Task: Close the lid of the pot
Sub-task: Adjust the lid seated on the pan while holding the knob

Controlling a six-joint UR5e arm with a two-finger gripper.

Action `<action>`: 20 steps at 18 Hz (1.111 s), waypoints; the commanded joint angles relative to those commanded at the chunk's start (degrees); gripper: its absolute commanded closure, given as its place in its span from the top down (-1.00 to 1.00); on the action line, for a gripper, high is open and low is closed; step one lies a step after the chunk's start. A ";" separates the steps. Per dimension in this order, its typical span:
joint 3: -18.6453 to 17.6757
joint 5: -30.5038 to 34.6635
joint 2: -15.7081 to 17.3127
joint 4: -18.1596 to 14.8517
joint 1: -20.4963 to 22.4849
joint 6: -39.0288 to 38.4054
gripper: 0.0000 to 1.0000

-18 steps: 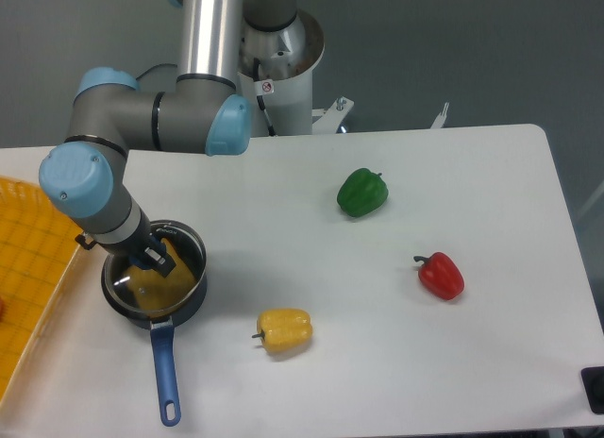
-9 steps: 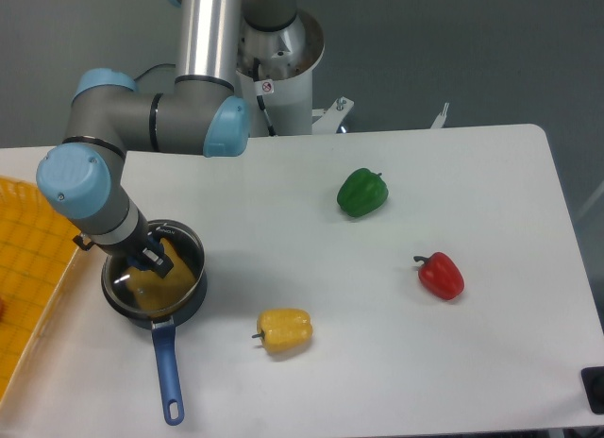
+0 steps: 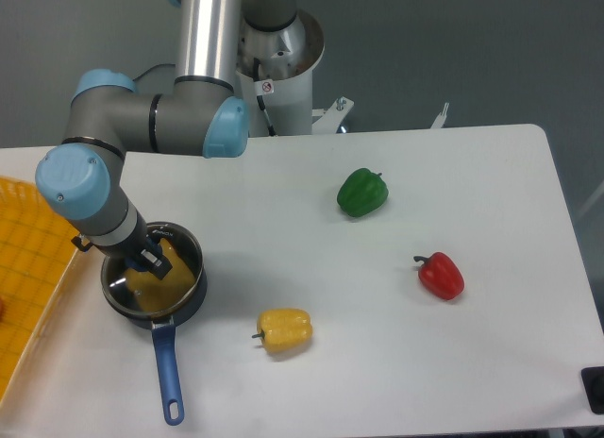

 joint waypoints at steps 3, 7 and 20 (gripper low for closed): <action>0.00 0.00 0.09 0.00 0.09 0.00 -0.02; -0.09 -0.09 -0.17 0.00 0.09 0.00 0.08; 0.26 0.00 -0.79 0.09 0.09 0.09 1.00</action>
